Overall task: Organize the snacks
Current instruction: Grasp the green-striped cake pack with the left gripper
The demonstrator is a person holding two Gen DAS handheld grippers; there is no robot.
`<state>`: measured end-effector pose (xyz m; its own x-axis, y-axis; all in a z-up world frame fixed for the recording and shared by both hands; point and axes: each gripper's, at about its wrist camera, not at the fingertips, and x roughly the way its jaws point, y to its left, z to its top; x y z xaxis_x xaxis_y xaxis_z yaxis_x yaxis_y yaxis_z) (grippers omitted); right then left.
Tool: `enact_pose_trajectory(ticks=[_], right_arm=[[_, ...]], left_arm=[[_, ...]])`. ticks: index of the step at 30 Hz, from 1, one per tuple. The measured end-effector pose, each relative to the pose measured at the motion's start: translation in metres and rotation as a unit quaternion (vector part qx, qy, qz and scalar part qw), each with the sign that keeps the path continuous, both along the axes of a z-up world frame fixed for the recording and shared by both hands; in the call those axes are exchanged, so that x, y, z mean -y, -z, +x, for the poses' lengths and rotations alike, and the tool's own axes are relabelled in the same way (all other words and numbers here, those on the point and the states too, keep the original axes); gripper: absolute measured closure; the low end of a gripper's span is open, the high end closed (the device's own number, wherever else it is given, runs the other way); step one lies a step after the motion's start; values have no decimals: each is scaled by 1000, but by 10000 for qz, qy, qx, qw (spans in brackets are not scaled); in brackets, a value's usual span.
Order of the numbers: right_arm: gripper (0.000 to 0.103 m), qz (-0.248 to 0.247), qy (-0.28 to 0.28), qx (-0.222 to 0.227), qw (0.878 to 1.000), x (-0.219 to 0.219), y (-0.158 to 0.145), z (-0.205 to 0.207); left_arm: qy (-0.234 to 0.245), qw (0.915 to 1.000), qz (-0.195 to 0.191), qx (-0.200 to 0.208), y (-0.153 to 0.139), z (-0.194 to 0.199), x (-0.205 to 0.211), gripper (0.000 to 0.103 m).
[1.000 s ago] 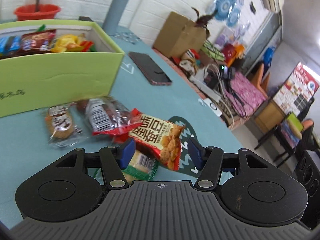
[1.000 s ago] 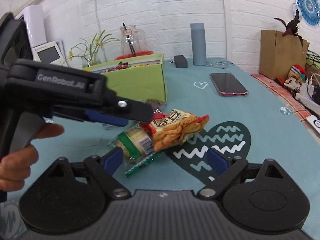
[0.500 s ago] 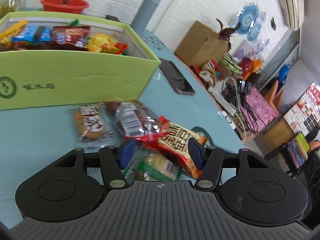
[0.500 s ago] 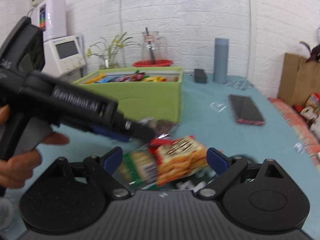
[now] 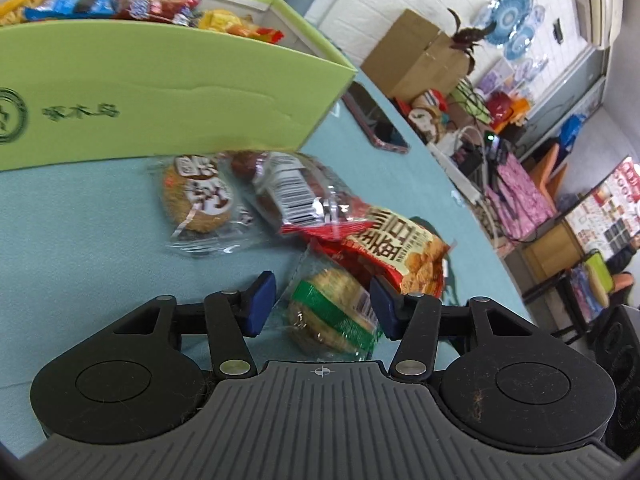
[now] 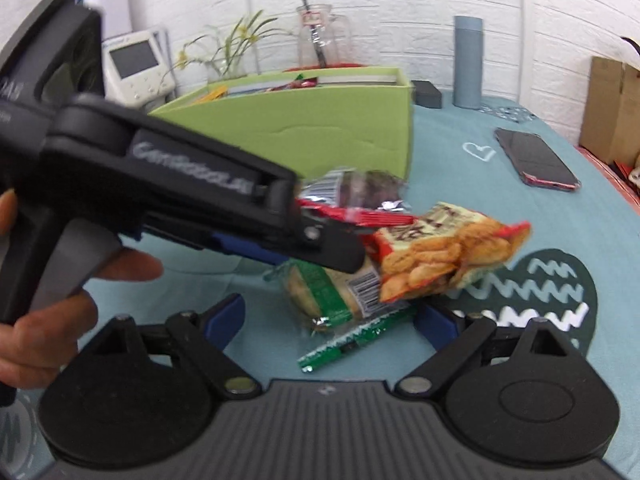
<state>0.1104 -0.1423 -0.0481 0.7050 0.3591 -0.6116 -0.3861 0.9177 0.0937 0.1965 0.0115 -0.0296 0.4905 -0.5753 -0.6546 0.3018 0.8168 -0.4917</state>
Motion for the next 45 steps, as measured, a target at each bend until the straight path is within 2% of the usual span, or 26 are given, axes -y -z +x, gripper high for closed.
enact_pose_trajectory(ticks=[3,5,8,11,13,16,18,23,28,31,36,41,43,45], right_arm=[[9,98,-254,-27,9996,-15,-1,-10],[9,161,-370,-55,9992,-22,0,-13],[9,274,-500,-110,9983,-32,-2,-23],[9,136,-555,-12,9984,-40,-2,-33],[9,23,-435,49,9990,-40,-3,-36],[9,-84,-331,83,9994,-38,-2,-39],[9,-58,-343,60,9994,-37,-1,-39],[11,-219,-364,178,9989,-38,0,-43],[20,-227,-362,190,9989,-33,0,-41],[20,-149,-373,171,9990,-31,1,-41],[22,-181,-442,167,9987,-33,1,-47],[22,-141,-392,149,9990,-25,1,-45],[35,-249,-451,229,9984,-29,0,-45],[39,-264,-419,217,9985,-29,-3,-43]], left_arm=[[14,10000,53,-26,0,-8,-12,78],[25,9999,-80,-113,2,-17,-22,78],[-5,10000,-26,-86,0,-33,-31,78],[-179,9998,61,45,-4,-49,-40,75],[-355,9993,50,134,-9,-58,-47,63],[-440,9988,-148,165,-13,-69,-54,57],[-328,9993,-154,118,-12,-72,-49,57],[-352,9993,154,48,-3,-77,-35,59],[-538,9985,77,-44,-2,-81,-40,59],[-575,9983,67,-48,-2,-79,-40,59],[-316,9993,215,37,-3,-79,-22,60],[-268,9994,219,59,-2,-80,-21,68],[-337,9991,269,45,-1,-77,-21,90],[-411,9987,304,22,-3,-74,-21,92]])
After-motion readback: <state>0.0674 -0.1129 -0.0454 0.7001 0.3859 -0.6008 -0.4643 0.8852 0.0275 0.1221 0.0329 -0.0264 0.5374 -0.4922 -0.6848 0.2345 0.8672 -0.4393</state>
